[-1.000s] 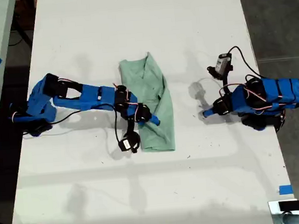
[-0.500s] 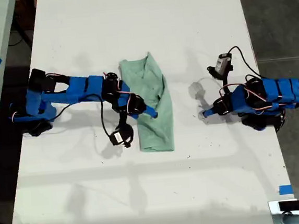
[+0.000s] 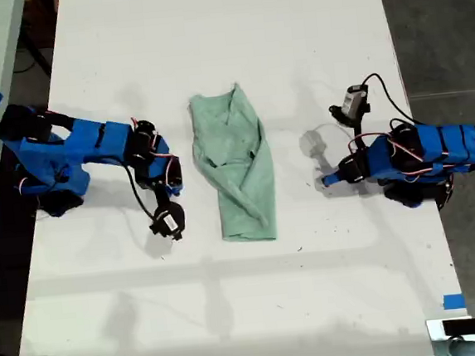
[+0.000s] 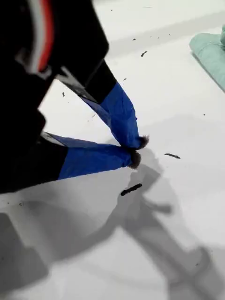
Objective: Fold t shirt
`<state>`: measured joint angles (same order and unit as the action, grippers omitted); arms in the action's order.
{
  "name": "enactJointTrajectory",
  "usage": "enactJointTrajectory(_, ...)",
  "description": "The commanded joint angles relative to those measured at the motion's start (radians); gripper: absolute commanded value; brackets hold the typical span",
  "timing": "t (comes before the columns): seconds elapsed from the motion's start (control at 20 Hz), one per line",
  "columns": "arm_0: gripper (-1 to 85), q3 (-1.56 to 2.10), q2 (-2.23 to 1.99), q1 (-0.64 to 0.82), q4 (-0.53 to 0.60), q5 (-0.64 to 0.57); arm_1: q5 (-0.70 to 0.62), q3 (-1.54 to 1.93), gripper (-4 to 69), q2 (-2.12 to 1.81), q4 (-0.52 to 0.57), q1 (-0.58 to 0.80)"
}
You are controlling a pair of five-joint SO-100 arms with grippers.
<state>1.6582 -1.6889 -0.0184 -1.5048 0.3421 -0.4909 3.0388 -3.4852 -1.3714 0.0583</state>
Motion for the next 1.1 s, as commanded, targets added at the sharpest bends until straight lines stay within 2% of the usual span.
enactJointTrajectory(0.0,-0.1,0.135,-0.219,-0.018,0.008,0.104,-0.015,0.052,2.5,-0.014,0.000,-0.003)
enactJointTrajectory(0.15,-0.1,0.394,-0.574,-0.002,0.061,0.123,-0.014,0.052,2.6,-0.014,0.002,-0.002)
enactJointTrajectory(0.25,-0.1,0.643,-0.856,0.023,0.160,0.118,-0.014,0.052,2.7,-0.014,0.002,0.002)
enactJointTrajectory(0.35,-0.1,0.891,-1.022,0.057,0.324,0.064,-0.014,0.054,2.8,-0.014,0.002,0.003)
enactJointTrajectory(0.5,-0.1,1.183,-1.068,0.121,0.641,-0.109,-0.014,0.054,2.9,-0.014,0.002,0.003)
enactJointTrajectory(0.55,-0.1,1.246,-1.097,0.133,0.704,-0.130,-0.014,0.054,2.9,-0.014,0.002,0.005)
enactJointTrajectory(0.7,-0.2,1.385,-1.223,0.193,0.752,-0.199,-0.014,0.054,2.9,-0.014,0.002,0.005)
enactJointTrajectory(0.8,-0.2,1.494,-1.396,0.218,0.733,-0.225,-0.012,0.054,2.9,-0.014,0.002,0.005)
enactJointTrajectory(0.85,-0.2,1.552,-1.609,0.213,0.641,-0.216,-0.012,0.054,2.8,-0.014,0.002,0.003)
enactJointTrajectory(0.9,-0.2,1.560,-1.827,0.221,0.442,-0.167,-0.011,0.054,2.8,-0.014,0.002,0.003)
enactJointTrajectory(0.95,-0.2,1.560,-1.890,0.253,0.411,-0.233,-0.011,0.054,2.6,-0.014,0.003,0.002)
enactJointTrajectory(1.05,-0.2,1.562,-1.873,0.319,0.416,-0.232,-0.009,0.054,2.6,-0.015,0.003,0.002)
